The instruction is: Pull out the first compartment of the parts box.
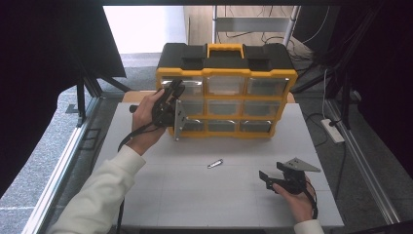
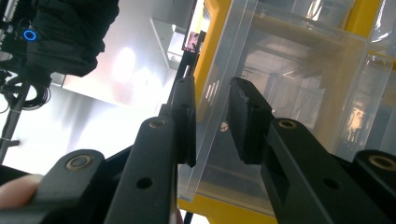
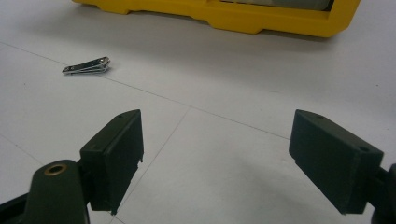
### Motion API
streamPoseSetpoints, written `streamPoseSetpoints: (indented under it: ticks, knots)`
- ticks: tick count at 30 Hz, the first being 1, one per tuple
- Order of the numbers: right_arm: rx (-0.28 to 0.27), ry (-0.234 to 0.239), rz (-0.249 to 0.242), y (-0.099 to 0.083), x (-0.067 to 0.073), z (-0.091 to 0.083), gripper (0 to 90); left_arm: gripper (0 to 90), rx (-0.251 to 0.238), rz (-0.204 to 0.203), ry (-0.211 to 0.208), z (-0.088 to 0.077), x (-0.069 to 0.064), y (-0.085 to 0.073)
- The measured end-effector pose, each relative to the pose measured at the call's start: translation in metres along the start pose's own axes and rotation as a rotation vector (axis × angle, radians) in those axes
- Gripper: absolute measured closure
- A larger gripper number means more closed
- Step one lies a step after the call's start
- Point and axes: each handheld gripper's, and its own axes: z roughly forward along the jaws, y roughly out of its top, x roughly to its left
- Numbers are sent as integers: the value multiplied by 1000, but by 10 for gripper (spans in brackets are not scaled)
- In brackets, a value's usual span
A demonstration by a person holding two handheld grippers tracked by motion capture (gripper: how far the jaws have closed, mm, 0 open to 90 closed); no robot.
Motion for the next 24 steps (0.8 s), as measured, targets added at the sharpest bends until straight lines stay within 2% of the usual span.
streamPoseSetpoints:
  ticks: [24]
  knots:
    - [0,-6,0,0,-1,0,180,723,-10,-6,-16,-15,2,2]
